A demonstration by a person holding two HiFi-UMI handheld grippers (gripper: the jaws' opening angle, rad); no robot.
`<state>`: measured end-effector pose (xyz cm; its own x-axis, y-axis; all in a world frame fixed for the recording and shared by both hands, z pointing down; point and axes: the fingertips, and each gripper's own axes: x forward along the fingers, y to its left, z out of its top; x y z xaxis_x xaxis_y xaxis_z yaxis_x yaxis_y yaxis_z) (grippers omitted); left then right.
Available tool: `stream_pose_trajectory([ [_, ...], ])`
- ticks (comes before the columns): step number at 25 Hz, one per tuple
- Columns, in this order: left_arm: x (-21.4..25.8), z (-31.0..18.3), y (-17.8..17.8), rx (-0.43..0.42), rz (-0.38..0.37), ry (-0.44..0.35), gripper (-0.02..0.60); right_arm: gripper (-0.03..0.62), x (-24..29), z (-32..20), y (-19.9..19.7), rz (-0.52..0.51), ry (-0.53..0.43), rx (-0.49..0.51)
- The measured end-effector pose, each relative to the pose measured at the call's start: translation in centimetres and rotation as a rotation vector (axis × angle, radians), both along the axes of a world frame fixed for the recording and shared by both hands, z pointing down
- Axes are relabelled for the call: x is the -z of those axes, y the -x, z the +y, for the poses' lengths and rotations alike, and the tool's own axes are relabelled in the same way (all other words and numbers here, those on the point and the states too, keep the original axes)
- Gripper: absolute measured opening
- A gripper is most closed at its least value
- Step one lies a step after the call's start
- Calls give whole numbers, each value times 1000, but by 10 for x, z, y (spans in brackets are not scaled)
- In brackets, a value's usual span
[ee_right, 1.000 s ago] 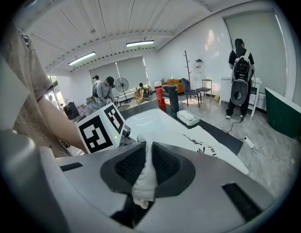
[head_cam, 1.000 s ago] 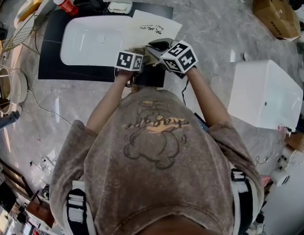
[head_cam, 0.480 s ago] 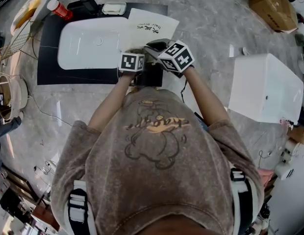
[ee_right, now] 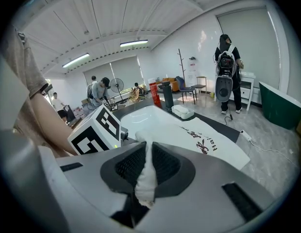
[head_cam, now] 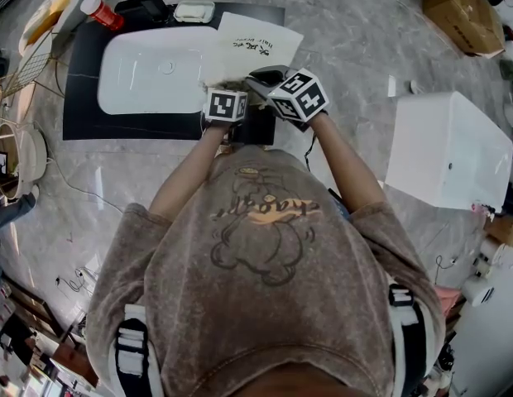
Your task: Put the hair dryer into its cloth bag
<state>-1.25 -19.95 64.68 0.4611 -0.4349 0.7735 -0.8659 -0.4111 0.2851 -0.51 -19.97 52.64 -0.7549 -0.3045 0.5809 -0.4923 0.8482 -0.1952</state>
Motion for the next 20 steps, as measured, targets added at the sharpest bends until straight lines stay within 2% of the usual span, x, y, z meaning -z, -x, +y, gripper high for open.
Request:
stream_pose_trajectory([
  [5,1,3,-1,-7,-11,-9,276,44,-2,0,-3,0,3,-2],
  [8,4,8,-2,-19,-10,-43,309,44,-5,1,-5,7,8,0],
  [15,22,20,11,-11,23,-90,310,44,-12,0,-3,4,22,15],
  [20,33,40,18,-19,50,-94,310,44,-16,1,-4,8,31,24],
])
